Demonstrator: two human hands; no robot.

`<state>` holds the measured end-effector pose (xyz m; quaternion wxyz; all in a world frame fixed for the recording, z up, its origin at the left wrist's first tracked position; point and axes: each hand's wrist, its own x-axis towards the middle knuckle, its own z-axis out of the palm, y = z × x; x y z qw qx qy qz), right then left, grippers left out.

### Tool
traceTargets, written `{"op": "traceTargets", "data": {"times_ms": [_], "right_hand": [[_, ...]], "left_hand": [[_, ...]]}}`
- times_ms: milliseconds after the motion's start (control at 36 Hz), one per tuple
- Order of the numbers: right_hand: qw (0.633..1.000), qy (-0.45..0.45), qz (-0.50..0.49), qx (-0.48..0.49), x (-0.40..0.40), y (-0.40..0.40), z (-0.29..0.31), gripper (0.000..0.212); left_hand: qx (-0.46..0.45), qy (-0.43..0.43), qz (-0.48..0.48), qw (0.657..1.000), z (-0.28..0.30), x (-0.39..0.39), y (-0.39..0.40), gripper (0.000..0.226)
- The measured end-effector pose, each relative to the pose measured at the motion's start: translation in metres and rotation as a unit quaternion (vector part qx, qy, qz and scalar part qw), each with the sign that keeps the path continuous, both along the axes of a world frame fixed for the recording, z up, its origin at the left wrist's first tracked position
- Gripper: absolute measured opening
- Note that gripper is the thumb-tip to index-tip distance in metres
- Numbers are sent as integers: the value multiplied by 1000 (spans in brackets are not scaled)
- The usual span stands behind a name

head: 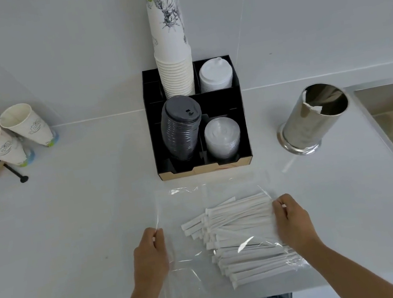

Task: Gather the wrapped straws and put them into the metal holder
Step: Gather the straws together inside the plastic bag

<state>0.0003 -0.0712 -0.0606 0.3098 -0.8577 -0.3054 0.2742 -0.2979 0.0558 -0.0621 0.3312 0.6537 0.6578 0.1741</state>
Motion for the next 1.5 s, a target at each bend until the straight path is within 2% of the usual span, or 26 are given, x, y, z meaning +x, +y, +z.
{"op": "traceTargets", "data": {"times_ms": [389,667,889,944,1028,1167,1278,1500], "right_hand": [[999,-15,-40,-1,108,-82,4,24],[998,-44,-46,-18,173,-108,9,25],[997,-58,-31,-34,204,-112,13,19],[998,-51,-24,-38,206,-113,14,15],[998,-46,-22,-49,203,-113,16,8],[993,-76,-11,-94,185,-114,29,44],[985,-143,38,-89,156,-111,38,56],[976,-95,193,-43,64,-53,41,48]], "left_hand": [[-43,-67,-26,996,3,113,-64,28],[-77,-58,-25,995,0,180,-87,30],[-114,-31,-39,992,4,194,-82,40],[-126,-32,-42,991,6,192,-80,40],[-138,-42,-30,989,11,188,-71,27],[-141,-58,-37,988,15,184,-58,10],[-129,-43,-70,988,16,188,-43,11],[-91,-25,-135,986,12,199,-15,22]]}}
